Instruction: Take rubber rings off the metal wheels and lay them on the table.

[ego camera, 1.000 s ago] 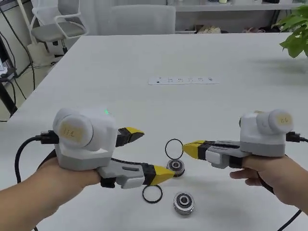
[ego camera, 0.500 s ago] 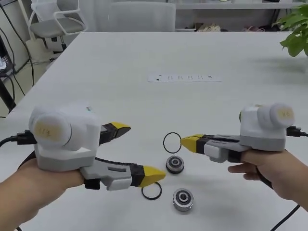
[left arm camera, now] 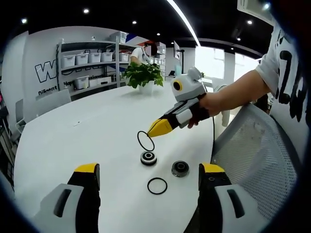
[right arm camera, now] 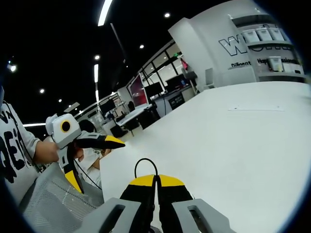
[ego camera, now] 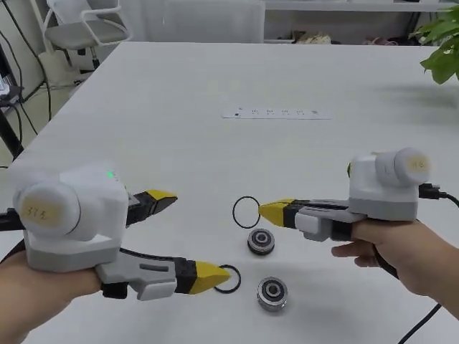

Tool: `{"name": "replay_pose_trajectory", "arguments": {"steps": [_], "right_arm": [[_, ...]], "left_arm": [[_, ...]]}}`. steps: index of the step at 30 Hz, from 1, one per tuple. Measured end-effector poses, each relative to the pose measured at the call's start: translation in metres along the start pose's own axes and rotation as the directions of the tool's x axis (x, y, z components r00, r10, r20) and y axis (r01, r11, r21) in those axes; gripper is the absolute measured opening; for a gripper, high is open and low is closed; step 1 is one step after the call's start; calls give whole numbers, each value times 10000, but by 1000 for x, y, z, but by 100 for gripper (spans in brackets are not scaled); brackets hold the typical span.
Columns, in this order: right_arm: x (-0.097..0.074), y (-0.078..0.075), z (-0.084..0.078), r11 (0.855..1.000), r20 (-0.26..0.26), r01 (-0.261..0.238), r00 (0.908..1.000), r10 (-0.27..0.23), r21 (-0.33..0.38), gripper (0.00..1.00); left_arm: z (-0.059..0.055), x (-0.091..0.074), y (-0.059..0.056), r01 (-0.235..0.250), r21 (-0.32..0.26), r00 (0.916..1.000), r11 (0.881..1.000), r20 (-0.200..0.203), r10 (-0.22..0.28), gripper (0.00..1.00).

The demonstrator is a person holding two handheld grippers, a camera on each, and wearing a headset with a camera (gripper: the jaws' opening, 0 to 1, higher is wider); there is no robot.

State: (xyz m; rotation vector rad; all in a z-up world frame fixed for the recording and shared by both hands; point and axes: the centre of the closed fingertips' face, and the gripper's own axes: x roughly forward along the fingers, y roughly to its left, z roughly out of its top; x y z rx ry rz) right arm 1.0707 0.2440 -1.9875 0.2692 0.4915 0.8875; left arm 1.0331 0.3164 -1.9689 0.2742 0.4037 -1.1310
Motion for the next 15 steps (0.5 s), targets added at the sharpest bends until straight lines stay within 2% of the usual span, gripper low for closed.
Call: {"name": "replay_pose_trajectory", "arguments": {"steps": [6, 15], "right_arm": [[4, 2, -5, 9999, -203, -106, 9997, 105, -20, 0], [11, 11, -15, 9994, -648, -312, 9974, 301, -152, 0]], "left_arm": [[-3, -7, 4, -142, 15, 9999, 9999, 26, 141, 82], [-10, -12, -1, -138, 185, 9998, 9997, -160, 141, 84]]}}
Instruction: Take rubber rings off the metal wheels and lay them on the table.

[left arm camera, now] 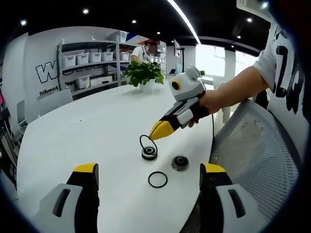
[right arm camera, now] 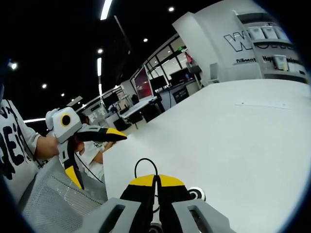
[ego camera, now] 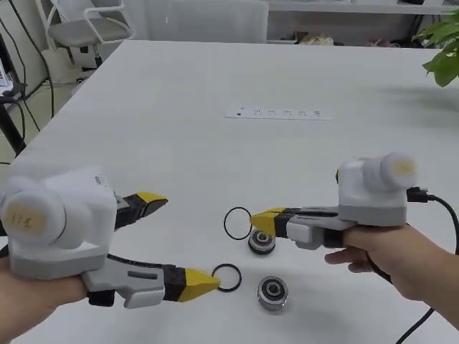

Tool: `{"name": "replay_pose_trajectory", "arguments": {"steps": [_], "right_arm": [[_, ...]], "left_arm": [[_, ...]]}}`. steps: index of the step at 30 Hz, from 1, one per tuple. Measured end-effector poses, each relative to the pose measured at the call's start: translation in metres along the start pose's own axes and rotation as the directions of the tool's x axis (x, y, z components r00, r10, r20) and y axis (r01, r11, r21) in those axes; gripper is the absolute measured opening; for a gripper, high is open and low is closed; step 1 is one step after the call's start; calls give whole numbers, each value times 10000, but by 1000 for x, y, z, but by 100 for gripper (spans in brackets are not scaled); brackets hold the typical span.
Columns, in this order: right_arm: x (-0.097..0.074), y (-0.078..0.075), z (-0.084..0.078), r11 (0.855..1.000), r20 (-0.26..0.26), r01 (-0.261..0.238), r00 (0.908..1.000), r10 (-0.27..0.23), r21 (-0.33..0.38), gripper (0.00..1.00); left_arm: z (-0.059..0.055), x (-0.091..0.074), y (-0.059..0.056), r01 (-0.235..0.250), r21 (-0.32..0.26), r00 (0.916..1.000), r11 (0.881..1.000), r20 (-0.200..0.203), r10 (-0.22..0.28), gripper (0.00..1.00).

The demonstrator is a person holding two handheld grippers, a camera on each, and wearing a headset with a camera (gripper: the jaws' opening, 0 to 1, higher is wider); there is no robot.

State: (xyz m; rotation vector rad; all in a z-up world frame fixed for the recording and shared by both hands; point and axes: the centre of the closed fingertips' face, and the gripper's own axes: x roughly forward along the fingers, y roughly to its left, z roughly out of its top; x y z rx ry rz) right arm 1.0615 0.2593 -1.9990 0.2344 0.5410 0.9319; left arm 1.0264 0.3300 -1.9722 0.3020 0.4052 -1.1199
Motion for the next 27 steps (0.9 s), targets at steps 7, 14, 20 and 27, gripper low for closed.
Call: {"name": "replay_pose_trajectory", "arguments": {"steps": [7, 14, 20, 27], "right_arm": [[3, 2, -9, 9999, -396, -50, 9992, 46, -105, 0], [7, 4, -22, 9998, -913, -90, 9958, 75, -158, 0], [12, 7, -31, 9994, -1332, -174, 9910, 134, -291, 0], [14, 7, -41, 9991, -1702, -231, 9853, 167, -354, 0]], "left_arm": [[-4, -3, 0, -46, 239, 9999, 9997, -142, 49, 84], [-7, -5, 0, -87, 211, 9997, 9997, -206, 91, 84], [-9, -7, 0, -104, 302, 9996, 9995, -270, 112, 84], [-9, -8, 0, -138, 268, 9996, 9995, -251, 145, 84]]}}
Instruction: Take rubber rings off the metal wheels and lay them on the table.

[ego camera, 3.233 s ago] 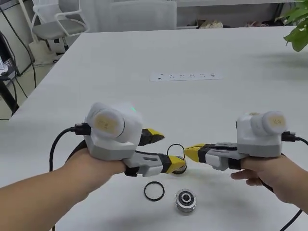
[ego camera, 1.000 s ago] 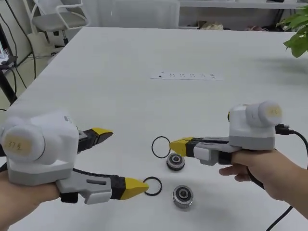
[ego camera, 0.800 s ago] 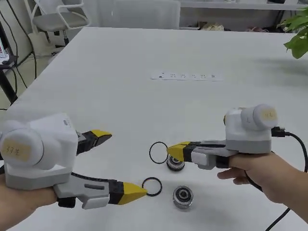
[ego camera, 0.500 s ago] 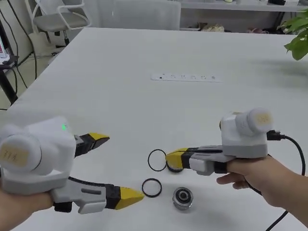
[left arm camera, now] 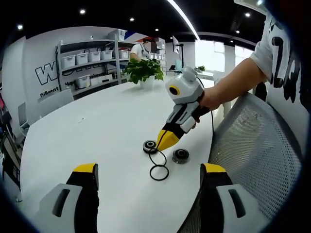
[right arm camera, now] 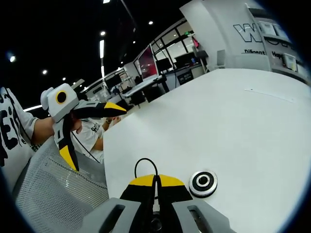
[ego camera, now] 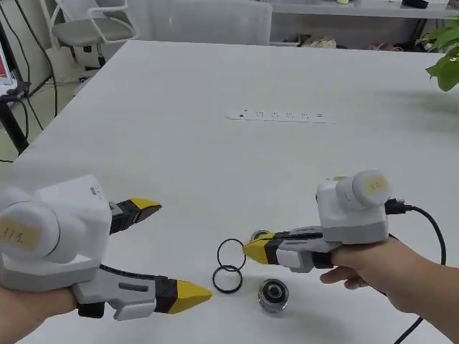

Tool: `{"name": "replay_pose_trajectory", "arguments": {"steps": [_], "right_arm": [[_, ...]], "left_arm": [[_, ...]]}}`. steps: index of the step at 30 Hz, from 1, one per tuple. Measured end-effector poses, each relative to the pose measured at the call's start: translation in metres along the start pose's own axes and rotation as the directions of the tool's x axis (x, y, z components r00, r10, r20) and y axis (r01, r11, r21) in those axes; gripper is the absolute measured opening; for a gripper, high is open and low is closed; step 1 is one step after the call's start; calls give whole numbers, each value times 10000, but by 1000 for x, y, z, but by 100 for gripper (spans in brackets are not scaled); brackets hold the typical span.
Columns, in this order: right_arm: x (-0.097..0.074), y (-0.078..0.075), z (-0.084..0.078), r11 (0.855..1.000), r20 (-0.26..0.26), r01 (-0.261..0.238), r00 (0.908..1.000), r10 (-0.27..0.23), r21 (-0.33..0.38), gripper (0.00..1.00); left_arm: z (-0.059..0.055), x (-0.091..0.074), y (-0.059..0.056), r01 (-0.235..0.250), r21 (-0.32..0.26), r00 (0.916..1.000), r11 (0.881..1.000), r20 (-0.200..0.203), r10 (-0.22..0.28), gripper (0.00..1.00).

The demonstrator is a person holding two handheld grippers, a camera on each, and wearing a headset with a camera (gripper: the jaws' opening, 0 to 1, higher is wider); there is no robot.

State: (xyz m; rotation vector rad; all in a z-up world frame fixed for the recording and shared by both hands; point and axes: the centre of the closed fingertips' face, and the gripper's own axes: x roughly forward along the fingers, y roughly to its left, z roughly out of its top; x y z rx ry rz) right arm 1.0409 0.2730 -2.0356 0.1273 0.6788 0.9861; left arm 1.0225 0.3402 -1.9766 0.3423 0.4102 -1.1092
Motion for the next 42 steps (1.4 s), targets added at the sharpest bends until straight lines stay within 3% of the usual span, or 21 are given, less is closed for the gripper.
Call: {"name": "replay_pose_trajectory", "arguments": {"steps": [19, 42], "right_arm": [[15, -2, -19, 10000, -901, -30, 9959, 36, 71, 0], [20, -6, -33, 9998, -1419, 143, 9898, -119, 161, 0]], "left_arm": [[-5, -2, 2, -95, -123, 9999, 9999, -109, 94, 84], [-12, -2, 1, -63, -258, 9995, 9996, -297, 55, 83]]}}
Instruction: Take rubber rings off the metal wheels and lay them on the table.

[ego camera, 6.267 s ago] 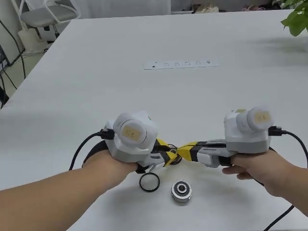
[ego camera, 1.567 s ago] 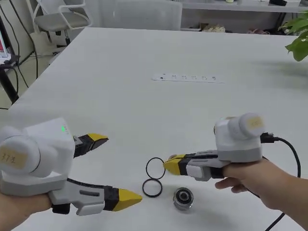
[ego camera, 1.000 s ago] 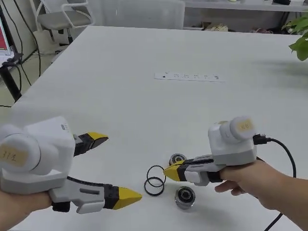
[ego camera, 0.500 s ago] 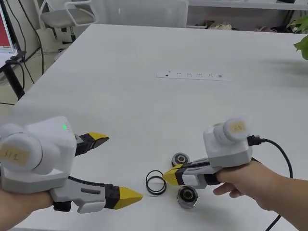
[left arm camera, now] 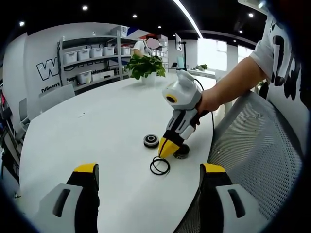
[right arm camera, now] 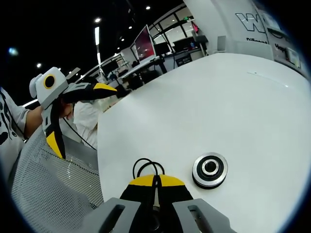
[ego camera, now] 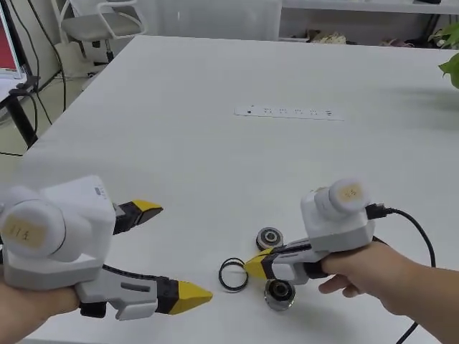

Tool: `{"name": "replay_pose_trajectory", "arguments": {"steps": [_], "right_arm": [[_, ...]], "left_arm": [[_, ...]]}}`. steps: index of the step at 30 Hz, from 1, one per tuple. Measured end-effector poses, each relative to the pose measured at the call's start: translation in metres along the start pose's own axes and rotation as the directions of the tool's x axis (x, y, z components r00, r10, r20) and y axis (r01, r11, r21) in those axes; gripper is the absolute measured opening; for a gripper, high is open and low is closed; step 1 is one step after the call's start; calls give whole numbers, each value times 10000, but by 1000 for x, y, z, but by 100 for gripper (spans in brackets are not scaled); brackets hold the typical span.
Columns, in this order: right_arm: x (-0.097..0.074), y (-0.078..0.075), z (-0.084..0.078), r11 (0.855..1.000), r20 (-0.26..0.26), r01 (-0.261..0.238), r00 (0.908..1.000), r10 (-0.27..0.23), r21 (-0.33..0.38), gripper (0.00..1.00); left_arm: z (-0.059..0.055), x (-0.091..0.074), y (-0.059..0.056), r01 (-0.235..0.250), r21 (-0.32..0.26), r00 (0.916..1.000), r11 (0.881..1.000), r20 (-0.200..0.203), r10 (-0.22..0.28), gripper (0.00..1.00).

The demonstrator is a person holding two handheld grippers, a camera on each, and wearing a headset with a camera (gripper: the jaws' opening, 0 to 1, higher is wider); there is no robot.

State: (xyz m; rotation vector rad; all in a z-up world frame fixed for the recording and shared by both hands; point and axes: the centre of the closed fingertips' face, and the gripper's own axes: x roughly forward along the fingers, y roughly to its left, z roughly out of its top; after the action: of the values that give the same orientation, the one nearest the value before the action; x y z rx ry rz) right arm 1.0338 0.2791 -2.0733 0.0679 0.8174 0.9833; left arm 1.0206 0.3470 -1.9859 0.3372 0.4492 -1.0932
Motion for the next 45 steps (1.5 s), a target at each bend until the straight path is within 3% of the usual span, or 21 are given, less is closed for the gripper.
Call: {"name": "replay_pose_trajectory", "arguments": {"steps": [17, 33, 45], "right_arm": [[-1, -1, 4, 10000, 256, 37, 9997, -38, 17, 4], [-12, -1, 22, 10000, 949, 23, 9955, -31, 77, 8], [-27, -9, 38, 9995, 1568, 216, 9873, -252, 242, 9]], "left_arm": [[1, 1, 0, 38, -79, 10000, 10000, -58, -38, 83], [10, -1, 5, 0, -66, 10000, 10000, 51, 1, 83], [21, 3, 8, 84, 45, 9998, 10000, 162, -85, 83]]}}
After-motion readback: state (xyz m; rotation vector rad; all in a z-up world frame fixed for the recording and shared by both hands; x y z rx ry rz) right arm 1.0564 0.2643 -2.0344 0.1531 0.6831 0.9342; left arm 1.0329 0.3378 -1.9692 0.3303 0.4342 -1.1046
